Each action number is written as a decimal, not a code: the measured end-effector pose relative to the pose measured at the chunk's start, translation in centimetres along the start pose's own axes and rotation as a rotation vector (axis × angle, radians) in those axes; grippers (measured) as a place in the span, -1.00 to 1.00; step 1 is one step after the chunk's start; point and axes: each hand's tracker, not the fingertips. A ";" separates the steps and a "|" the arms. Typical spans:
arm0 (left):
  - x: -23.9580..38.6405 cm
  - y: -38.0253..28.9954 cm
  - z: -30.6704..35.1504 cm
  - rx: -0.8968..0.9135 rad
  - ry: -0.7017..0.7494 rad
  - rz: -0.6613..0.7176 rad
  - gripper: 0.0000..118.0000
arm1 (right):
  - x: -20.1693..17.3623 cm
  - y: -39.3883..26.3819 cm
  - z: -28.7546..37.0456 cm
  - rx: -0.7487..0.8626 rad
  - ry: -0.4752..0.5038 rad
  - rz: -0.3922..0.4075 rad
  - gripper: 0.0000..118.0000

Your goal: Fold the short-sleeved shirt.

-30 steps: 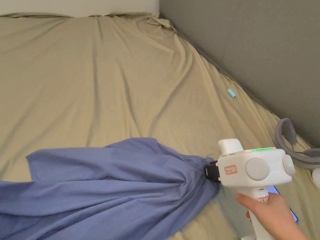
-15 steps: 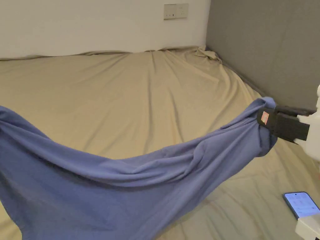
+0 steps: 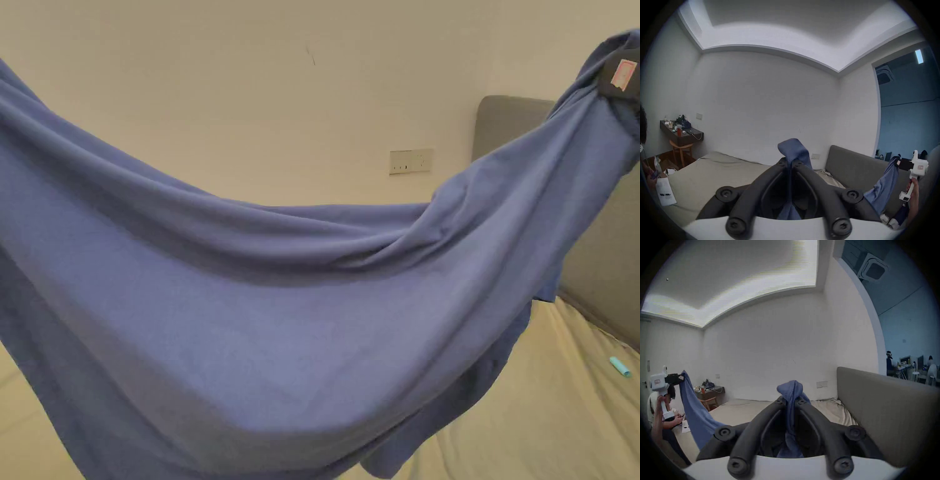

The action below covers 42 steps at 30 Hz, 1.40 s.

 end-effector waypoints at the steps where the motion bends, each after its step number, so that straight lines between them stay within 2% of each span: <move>1: 0.1 1.0 -1.8 -0.002 0.011 -0.004 -0.96 | -0.1 0.9 -1.9 -0.008 0.003 0.011 -0.83; 4: -0.5 3.8 -8.1 -0.054 0.115 -0.039 -0.96 | 0.0 3.2 -8.1 -0.041 -0.017 0.029 -0.83; 8: -1.4 5.1 -15.9 -0.103 0.205 -0.040 -0.96 | 1.3 5.0 -16.2 -0.071 -0.041 -0.003 -0.83; 11: -2.2 3.8 -20.5 -0.113 0.271 -0.037 -0.96 | 2.1 4.8 -22.1 -0.082 -0.112 0.023 -0.83; 14: -3.5 0.4 -23.0 -0.130 0.286 0.039 -0.96 | 3.2 2.6 -26.8 -0.128 -0.185 0.035 -0.83; 17: -5.5 -6.3 -25.1 -0.203 0.254 0.093 -0.96 | 4.9 -2.4 -30.0 -0.157 -0.180 0.016 -0.83; 20: -6.7 -14.5 -26.6 -0.322 0.274 0.078 -0.96 | 6.4 -9.8 -31.1 -0.222 -0.175 0.015 -0.83; 24: -9.0 -27.6 -28.3 -0.533 0.293 0.103 -0.96 | 8.3 -23.1 -32.2 -0.407 -0.156 -0.048 -0.83; 26: -10.1 -33.6 -28.4 -0.624 0.318 0.157 -0.96 | 9.3 -30.0 -32.8 -0.503 -0.187 -0.055 -0.83; 30: -11.4 -40.8 -27.6 -0.710 0.345 0.251 -0.96 | 9.9 -38.9 -32.0 -0.609 -0.241 -0.114 -0.84; 33: -11.8 -42.7 -26.0 -0.729 0.351 0.216 -0.96 | 10.1 -41.4 -30.5 -0.611 -0.243 -0.114 -0.84; 35: -12.2 -43.0 -24.0 -0.725 0.330 0.248 -0.96 | 9.8 -41.8 -28.7 -0.608 -0.236 -0.093 -0.84; 38: -12.9 -42.2 -20.4 -0.714 0.313 0.283 -0.96 | 9.4 -41.4 -24.2 -0.588 -0.209 -0.093 -0.84; 42: -12.6 -41.1 -13.9 -0.707 0.294 0.324 -0.96 | 8.9 -40.3 -16.0 -0.540 -0.200 -0.143 -0.84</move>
